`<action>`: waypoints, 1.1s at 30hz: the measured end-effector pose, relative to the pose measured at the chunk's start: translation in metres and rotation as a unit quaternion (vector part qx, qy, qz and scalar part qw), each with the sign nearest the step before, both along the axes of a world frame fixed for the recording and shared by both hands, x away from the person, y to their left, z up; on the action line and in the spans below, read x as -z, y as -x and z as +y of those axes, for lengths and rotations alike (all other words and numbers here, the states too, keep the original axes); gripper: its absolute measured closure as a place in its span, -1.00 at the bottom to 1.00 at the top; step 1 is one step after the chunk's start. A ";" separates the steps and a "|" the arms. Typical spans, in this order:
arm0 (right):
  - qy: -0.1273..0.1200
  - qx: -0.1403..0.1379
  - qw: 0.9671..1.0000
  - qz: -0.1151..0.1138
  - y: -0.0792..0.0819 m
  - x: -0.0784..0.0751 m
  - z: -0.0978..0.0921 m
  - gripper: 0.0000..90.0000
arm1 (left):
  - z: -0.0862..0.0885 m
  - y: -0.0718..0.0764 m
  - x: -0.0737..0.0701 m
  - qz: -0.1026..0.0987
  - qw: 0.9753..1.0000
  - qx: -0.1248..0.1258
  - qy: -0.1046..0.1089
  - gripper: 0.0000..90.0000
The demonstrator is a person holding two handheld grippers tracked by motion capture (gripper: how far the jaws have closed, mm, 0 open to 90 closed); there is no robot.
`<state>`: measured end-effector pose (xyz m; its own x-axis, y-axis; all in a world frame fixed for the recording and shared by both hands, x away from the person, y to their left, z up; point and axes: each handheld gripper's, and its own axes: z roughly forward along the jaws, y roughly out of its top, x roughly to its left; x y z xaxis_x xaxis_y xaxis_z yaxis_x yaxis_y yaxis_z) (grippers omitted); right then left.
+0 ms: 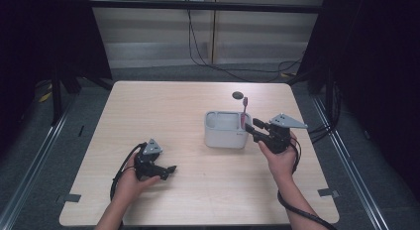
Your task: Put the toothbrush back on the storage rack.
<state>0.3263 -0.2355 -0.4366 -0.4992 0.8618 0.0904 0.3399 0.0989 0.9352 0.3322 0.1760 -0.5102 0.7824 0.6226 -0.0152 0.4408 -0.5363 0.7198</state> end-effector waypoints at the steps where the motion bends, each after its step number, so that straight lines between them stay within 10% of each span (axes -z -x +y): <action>1: -0.001 0.002 1.000 0.004 0.000 0.000 0.000 0.20 | 0.000 0.000 0.000 0.000 1.000 0.000 0.000 -0.77; 14: -0.019 0.003 0.999 0.029 -0.003 0.001 -0.005 -0.22 | 0.000 0.000 0.000 0.000 1.000 0.000 0.000 -0.77; 33: -0.015 -0.017 0.999 0.048 0.009 0.005 -0.016 -0.33 | 0.000 0.000 0.000 -0.001 1.000 -0.001 -0.001 -0.77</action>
<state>0.3171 -0.2516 -0.4417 -0.5159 0.8408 0.1641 0.4245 0.0845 0.9015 0.3319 0.1761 -0.5101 0.7810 0.6244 -0.0115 0.4402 -0.5374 0.7193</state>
